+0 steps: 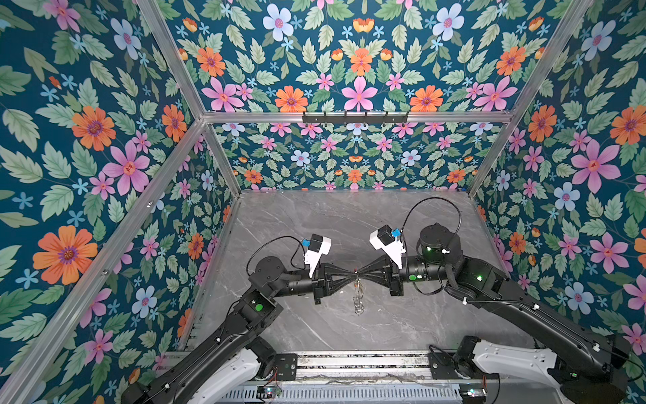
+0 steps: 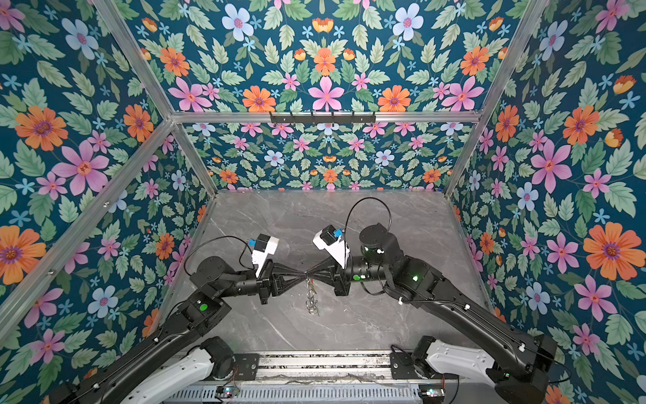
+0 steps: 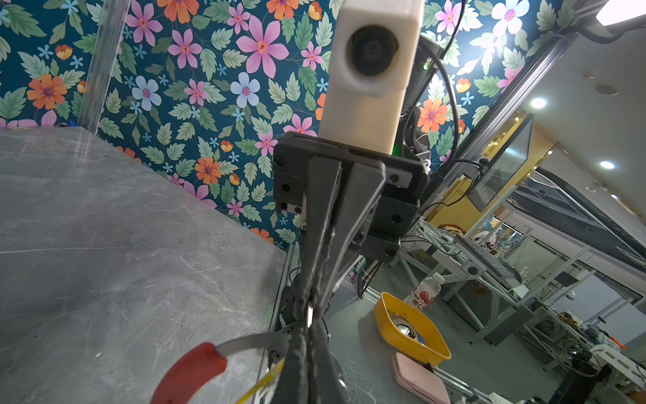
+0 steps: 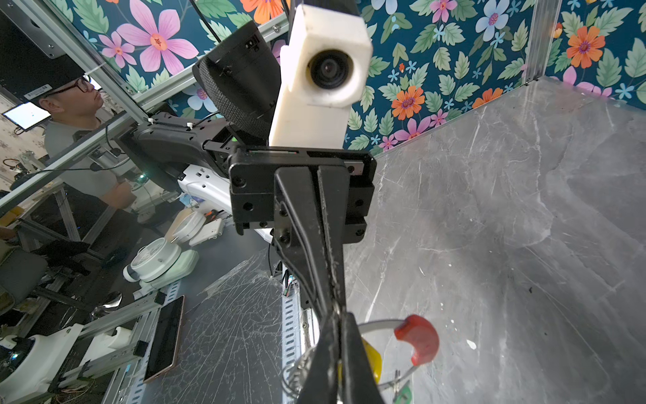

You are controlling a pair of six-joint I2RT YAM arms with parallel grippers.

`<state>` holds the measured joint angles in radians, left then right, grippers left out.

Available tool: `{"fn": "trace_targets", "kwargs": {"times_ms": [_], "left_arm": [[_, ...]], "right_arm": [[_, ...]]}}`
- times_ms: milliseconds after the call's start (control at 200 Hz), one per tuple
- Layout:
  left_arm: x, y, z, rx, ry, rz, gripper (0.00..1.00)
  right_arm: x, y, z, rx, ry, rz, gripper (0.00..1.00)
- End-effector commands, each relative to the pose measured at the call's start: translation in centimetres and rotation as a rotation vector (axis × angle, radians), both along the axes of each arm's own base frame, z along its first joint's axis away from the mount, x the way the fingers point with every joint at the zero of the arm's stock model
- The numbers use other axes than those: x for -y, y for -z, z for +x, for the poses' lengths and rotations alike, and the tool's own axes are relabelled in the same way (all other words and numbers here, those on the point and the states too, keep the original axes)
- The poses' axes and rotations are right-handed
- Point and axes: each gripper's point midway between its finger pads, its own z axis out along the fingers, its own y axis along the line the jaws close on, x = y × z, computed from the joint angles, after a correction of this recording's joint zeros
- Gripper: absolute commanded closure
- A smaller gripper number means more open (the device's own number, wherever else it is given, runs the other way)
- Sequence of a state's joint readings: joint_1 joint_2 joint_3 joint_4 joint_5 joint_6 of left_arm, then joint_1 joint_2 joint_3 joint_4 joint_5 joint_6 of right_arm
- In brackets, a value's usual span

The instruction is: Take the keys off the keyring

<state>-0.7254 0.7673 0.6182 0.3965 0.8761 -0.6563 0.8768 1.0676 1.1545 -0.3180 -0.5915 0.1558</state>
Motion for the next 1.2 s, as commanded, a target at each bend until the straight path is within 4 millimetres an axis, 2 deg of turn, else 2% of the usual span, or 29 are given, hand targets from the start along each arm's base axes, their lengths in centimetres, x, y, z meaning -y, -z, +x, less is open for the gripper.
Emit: {"fn": "trace_targets", "kwargs": {"times_ms": [0,155,280,410,520,640,965,1195], "left_arm": [[-0.2,-1.3,-0.1,0.034,-0.004,-0.052,1.00],[-0.5,-1.9,0.1,0.056,-0.031,-0.098,1.00],[-1.2,-3.2,0.3,0.103,-0.074,-0.179,1.00],[-1.7,-4.4,0.4,0.136,-0.097,-0.262,1.00],[-1.8,-5.4,0.6,0.150,-0.097,-0.317,1.00],[-1.9,-5.9,0.9,0.160,-0.099,-0.370,1.00],[-1.9,-6.1,1.4,0.152,-0.100,-0.434,1.00],[-1.9,-5.6,1.7,0.141,-0.118,-0.438,1.00]], "right_arm": [[-0.1,-1.9,0.4,0.033,0.023,0.067,0.95],[0.2,-3.5,0.6,0.039,0.060,0.139,0.76],[1.1,-5.2,1.1,0.064,0.124,0.242,0.67],[2.0,-6.7,1.5,0.073,0.184,0.345,0.62],[2.3,-7.2,1.8,0.052,0.210,0.406,0.61],[2.1,-6.9,2.3,0.003,0.226,0.454,0.60],[0.8,-5.8,2.8,-0.098,0.195,0.510,0.59],[0.3,-5.3,2.6,-0.125,0.172,0.521,0.68]]}}
